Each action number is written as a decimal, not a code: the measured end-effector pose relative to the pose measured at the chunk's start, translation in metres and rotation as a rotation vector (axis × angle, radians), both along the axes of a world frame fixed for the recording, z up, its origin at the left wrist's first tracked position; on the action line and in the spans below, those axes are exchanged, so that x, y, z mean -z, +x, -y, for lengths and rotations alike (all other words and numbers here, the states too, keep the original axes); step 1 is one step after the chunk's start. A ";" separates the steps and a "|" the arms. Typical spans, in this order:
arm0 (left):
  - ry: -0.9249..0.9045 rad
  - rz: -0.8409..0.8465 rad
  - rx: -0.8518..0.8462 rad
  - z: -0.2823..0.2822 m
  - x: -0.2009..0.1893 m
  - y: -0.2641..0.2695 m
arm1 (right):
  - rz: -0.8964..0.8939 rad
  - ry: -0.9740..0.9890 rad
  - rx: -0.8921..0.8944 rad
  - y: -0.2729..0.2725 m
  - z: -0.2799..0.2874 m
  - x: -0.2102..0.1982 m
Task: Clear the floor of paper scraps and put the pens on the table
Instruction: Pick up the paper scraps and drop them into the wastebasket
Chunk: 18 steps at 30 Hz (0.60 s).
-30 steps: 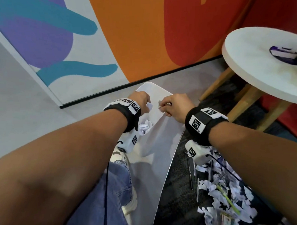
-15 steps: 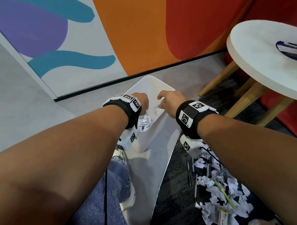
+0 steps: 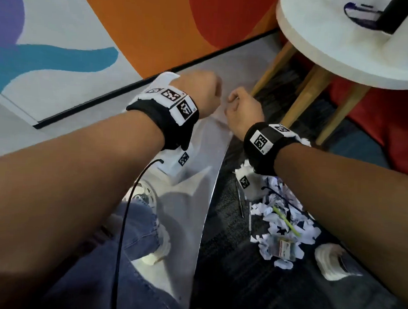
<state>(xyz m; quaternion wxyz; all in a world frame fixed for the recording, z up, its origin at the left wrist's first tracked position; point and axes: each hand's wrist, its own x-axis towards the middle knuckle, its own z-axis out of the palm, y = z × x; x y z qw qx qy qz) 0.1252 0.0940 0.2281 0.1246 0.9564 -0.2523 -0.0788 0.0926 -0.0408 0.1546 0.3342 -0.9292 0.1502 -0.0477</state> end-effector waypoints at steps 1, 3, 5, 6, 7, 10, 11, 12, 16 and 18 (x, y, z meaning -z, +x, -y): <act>-0.036 -0.028 0.019 0.013 0.002 -0.006 | -0.039 0.030 0.054 -0.007 0.009 0.006; -0.059 -0.089 0.058 0.041 0.014 -0.018 | -0.115 0.079 0.145 -0.023 0.031 0.024; -0.038 -0.154 0.110 0.068 0.038 -0.029 | -0.188 0.129 0.240 -0.044 0.053 0.051; -0.020 -0.202 0.139 0.080 0.054 -0.035 | -0.229 0.161 0.287 -0.058 0.064 0.068; 0.005 -0.260 0.167 0.090 0.072 -0.042 | -0.282 0.187 0.332 -0.074 0.074 0.084; 0.097 -0.436 0.239 0.114 0.130 -0.060 | -0.527 0.205 0.362 -0.121 0.100 0.134; 0.131 -0.485 0.257 0.120 0.148 -0.065 | -0.605 0.190 0.358 -0.135 0.106 0.150; 0.160 -0.530 0.269 0.124 0.165 -0.070 | -0.661 0.177 0.350 -0.148 0.111 0.165; 0.222 -0.659 0.275 0.136 0.221 -0.090 | -0.775 0.155 0.442 -0.180 0.123 0.215; 0.245 -0.701 0.281 0.140 0.246 -0.099 | -0.773 0.108 0.472 -0.190 0.127 0.232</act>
